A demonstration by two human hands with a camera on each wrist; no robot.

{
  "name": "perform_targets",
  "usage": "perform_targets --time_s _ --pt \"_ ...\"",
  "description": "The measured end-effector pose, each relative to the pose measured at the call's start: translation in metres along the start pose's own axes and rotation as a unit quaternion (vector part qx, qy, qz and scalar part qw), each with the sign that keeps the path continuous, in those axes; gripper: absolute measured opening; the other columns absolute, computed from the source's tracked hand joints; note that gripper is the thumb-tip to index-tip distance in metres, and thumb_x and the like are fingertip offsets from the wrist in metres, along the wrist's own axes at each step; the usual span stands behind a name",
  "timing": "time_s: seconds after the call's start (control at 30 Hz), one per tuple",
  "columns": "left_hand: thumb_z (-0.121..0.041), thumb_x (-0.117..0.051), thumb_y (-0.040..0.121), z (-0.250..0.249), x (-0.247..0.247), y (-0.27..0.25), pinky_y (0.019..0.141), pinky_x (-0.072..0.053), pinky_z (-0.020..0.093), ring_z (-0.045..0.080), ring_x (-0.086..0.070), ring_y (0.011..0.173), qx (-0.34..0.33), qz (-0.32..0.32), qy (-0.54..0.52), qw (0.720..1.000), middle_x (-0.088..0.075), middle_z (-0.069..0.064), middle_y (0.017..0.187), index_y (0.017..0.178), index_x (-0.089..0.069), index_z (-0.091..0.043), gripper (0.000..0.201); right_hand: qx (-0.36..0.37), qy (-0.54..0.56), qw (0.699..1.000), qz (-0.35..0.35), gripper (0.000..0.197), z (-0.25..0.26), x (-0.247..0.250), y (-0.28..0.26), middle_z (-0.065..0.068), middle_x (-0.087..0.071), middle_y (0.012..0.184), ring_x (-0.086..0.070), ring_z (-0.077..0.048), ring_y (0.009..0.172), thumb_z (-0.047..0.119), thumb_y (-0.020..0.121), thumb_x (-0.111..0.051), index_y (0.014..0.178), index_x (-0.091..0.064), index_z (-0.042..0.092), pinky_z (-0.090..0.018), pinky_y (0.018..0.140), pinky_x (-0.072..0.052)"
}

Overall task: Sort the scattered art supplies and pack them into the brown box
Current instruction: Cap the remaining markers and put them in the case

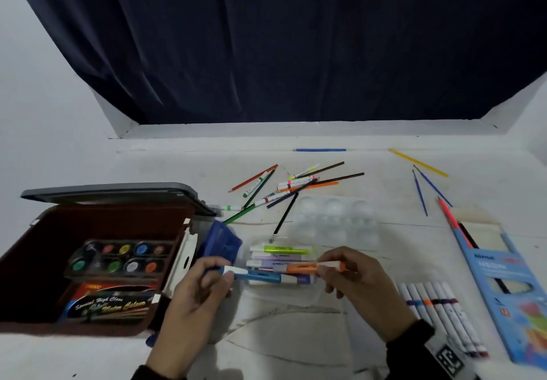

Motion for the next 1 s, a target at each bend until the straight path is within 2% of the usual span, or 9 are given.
perform_targets --time_s 0.07,0.17,0.3,0.4,0.5,0.67,0.8,0.87,1.0 --pt "-0.024 -0.063 0.083 0.002 -0.005 0.002 0.068 -0.046 0.016 0.019 -0.055 0.070 0.004 0.010 0.005 1.000 -0.044 0.037 0.074 0.099 -0.066 -0.023 0.016 0.000 -0.009 1.000 0.007 0.004 0.002 -0.001 0.002 -0.007 -0.067 0.070 -0.064 -0.016 0.061 0.012 0.088 -0.071 0.087 -0.070 0.015 -0.026 0.057 -0.048" --pt "-0.027 -0.063 0.084 0.011 -0.013 0.002 0.070 -0.045 0.023 0.021 -0.055 0.072 -0.006 0.033 0.014 0.999 -0.048 0.030 0.071 0.093 -0.065 -0.036 0.013 0.019 -0.054 0.998 0.018 0.007 0.003 -0.005 0.006 -0.003 -0.068 0.074 -0.065 -0.015 0.063 0.012 0.087 -0.072 0.086 -0.070 0.018 -0.021 0.060 -0.048" --pt "-0.030 -0.066 0.089 0.016 -0.015 -0.001 0.066 -0.040 0.025 0.022 -0.052 0.070 -0.011 0.019 0.009 1.000 -0.053 0.007 0.064 0.093 -0.065 -0.039 0.009 0.037 -0.123 0.992 0.012 0.009 0.004 -0.013 0.009 0.008 -0.064 0.071 -0.061 -0.015 0.063 0.020 0.085 -0.075 0.086 -0.068 0.025 -0.025 0.063 -0.049" --pt "-0.030 -0.065 0.086 0.018 -0.020 0.003 0.064 -0.041 0.024 0.021 -0.052 0.069 -0.006 0.013 0.005 1.000 -0.049 0.007 0.063 0.091 -0.065 -0.040 0.011 0.048 -0.126 0.991 0.004 0.011 0.006 -0.019 0.010 0.007 -0.064 0.070 -0.060 -0.014 0.064 0.023 0.084 -0.076 0.087 -0.066 0.023 -0.027 0.060 -0.048" --pt "-0.028 -0.062 0.083 0.017 -0.022 0.005 0.063 -0.042 0.023 0.021 -0.050 0.068 0.001 0.016 -0.001 1.000 -0.041 0.019 0.065 0.091 -0.066 -0.037 0.012 0.051 -0.085 0.995 -0.017 0.011 0.010 -0.017 0.014 0.000 -0.068 0.075 -0.063 -0.016 0.070 0.016 0.083 -0.076 0.083 -0.067 0.021 -0.021 0.060 -0.046" --pt "-0.006 -0.059 0.094 0.024 -0.022 0.002 0.062 -0.043 0.019 0.020 -0.054 0.070 0.027 0.026 -0.011 0.999 -0.059 0.002 0.065 0.101 -0.062 -0.015 0.012 -0.012 0.062 0.996 -0.055 0.012 0.011 -0.007 0.030 -0.008 -0.071 0.084 -0.067 -0.015 0.077 0.006 0.079 -0.078 0.083 -0.073 0.016 -0.023 0.065 -0.050" --pt "-0.003 -0.059 0.095 0.026 -0.023 0.001 0.060 -0.046 0.017 0.024 -0.051 0.071 0.035 0.024 -0.008 0.999 -0.053 0.020 0.069 0.101 -0.063 -0.014 0.013 -0.029 0.156 0.984 -0.076 0.019 0.022 -0.001 0.043 -0.006 -0.073 0.088 -0.069 -0.017 0.083 0.001 0.083 -0.072 0.098 -0.070 0.012 -0.034 0.075 -0.057" --pt "-0.002 -0.059 0.094 0.025 -0.024 0.000 0.060 -0.046 0.017 0.025 -0.049 0.070 0.026 0.023 -0.005 0.999 -0.049 0.027 0.071 0.097 -0.065 -0.021 0.020 -0.021 0.164 0.983 -0.076 0.023 0.032 0.001 0.049 -0.008 -0.074 0.091 -0.071 -0.022 0.088 0.002 0.084 -0.071 0.104 -0.067 0.014 -0.038 0.078 -0.057" --pt "-0.004 -0.061 0.093 0.017 -0.030 0.000 0.062 -0.045 0.019 0.008 -0.056 0.066 -0.004 0.031 0.037 0.999 -0.065 -0.007 0.073 0.090 -0.065 -0.038 0.035 0.009 0.081 0.997 -0.016 0.022 0.049 -0.016 0.062 -0.007 -0.073 0.090 -0.072 -0.029 0.085 0.004 0.086 -0.070 0.104 -0.065 0.016 -0.038 0.076 -0.060"
Point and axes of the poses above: each hand's wrist, its own y-axis towards the middle knuckle, its own x-axis out of the back of the hand, z = x × y, the point moved 9 cm from there along y, towards the middle knuckle
